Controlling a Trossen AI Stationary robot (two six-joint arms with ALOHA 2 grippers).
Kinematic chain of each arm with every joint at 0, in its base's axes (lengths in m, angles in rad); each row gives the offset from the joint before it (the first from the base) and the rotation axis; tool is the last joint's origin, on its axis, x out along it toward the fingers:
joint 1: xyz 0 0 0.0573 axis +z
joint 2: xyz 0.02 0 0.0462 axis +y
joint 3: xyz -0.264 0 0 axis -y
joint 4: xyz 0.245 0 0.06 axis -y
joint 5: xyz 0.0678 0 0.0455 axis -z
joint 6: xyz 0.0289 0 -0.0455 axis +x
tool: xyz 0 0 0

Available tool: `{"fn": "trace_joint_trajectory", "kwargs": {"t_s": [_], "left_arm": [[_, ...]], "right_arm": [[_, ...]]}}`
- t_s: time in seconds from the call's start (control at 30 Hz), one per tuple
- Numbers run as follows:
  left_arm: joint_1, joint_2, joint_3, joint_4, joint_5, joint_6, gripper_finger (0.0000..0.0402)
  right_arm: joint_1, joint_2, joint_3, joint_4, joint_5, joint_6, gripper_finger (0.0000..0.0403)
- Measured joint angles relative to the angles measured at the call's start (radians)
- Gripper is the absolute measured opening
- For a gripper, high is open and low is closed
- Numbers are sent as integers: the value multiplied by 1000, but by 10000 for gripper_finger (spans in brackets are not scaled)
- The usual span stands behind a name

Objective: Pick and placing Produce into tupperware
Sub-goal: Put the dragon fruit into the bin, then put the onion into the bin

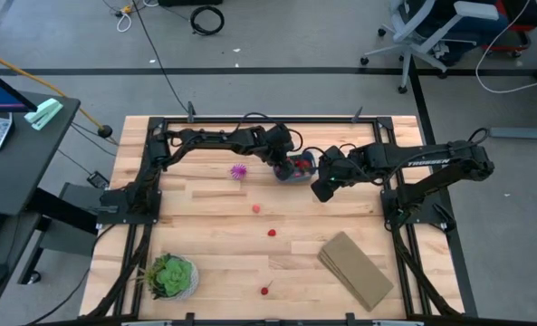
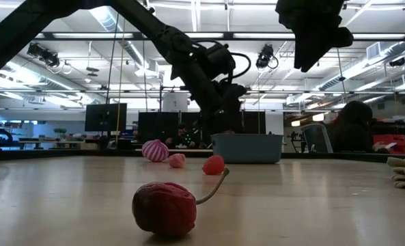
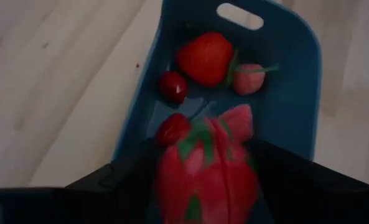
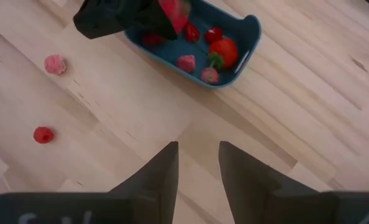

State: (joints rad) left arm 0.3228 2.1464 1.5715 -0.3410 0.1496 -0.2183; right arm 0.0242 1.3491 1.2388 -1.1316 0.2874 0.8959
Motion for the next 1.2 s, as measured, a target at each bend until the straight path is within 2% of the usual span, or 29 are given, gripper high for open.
{"fn": "trace_joint_trajectory", "kwargs": {"t_s": [0.23, 0.37, 0.47, 0.6, 0.8, 0.93, 1.03, 1.2], "left_arm": [[1, 0, 3, 15, 2, -6, 294], [5, -13, 74, -44, 1, -5, 293], [6, -23, 201, -165, 2, 43, 289], [6, -23, 382, -406, 1, 164, 287], [5, -24, 548, -786, 2, 262, 287], [5, -23, 567, -1064, 1, 324, 286], [5, -24, 536, -1202, 2, 393, 286], [5, -22, 423, -1201, 1, 414, 286]], "right_arm": [[0, 0, 0, 4, 0, 0, 124], [0, 0, 0, 5, 0, 0, 124], [0, 0, 0, 5, 0, 3, 124], [1, 0, 0, 5, 0, 25, 124], [1, 0, 0, 4, 0, 28, 124], [10, 0, 0, 4, 0, 28, 124], [22, 0, 0, 4, 0, 28, 124], [47, 0, 0, 4, 0, 29, 124]]}}
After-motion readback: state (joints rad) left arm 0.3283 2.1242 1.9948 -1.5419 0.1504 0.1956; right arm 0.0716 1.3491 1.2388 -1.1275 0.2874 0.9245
